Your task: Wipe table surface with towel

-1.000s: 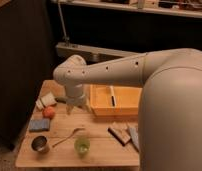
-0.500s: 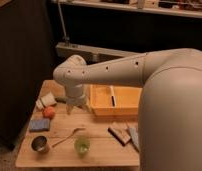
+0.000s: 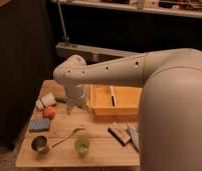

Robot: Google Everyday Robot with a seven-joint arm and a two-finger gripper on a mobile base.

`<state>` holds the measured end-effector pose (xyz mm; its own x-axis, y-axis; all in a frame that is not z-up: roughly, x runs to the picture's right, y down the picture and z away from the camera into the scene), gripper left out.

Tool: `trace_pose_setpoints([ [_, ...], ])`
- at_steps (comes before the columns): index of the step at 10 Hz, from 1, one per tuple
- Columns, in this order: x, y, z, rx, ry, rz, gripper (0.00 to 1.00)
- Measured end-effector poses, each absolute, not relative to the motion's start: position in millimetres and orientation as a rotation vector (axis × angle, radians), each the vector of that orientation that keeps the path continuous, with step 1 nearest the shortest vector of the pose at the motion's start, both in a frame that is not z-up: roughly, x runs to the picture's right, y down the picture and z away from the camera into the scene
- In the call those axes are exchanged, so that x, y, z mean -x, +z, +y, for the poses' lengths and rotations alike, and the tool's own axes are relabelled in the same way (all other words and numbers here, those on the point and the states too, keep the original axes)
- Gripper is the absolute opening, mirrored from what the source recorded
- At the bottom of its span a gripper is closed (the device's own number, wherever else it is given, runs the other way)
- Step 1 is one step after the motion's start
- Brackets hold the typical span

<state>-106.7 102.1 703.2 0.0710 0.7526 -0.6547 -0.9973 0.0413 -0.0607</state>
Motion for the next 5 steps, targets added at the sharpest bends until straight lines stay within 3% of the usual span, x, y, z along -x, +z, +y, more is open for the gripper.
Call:
trace_pose_setpoints([
  [5,106.8,703.2,102.0,0.589,1.436,0.522,0.65],
])
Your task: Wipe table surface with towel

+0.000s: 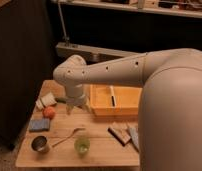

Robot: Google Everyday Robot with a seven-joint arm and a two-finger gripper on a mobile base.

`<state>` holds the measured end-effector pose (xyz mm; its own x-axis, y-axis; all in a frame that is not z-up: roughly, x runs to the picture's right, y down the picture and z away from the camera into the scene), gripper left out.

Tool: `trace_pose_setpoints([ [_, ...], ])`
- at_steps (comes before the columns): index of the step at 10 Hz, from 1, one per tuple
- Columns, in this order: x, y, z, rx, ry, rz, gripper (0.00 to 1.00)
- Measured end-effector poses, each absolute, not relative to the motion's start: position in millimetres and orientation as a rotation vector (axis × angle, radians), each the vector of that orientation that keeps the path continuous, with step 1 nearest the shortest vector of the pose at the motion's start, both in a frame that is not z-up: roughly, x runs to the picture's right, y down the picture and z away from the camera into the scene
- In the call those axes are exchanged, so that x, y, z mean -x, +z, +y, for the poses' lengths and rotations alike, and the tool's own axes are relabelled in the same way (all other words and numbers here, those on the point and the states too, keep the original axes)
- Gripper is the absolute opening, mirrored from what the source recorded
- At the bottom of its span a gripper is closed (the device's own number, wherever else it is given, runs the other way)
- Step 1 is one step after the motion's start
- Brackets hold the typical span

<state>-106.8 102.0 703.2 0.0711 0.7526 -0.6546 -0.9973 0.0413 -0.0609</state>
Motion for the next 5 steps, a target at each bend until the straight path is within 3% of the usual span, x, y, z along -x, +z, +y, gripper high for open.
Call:
trace_pose_setpoints([
  [3,104.7,703.6,83.0,0.569,1.461,0.484,0.65],
  [5,89.3,704.1,31.8,0.498,1.493,0.402,0.65],
])
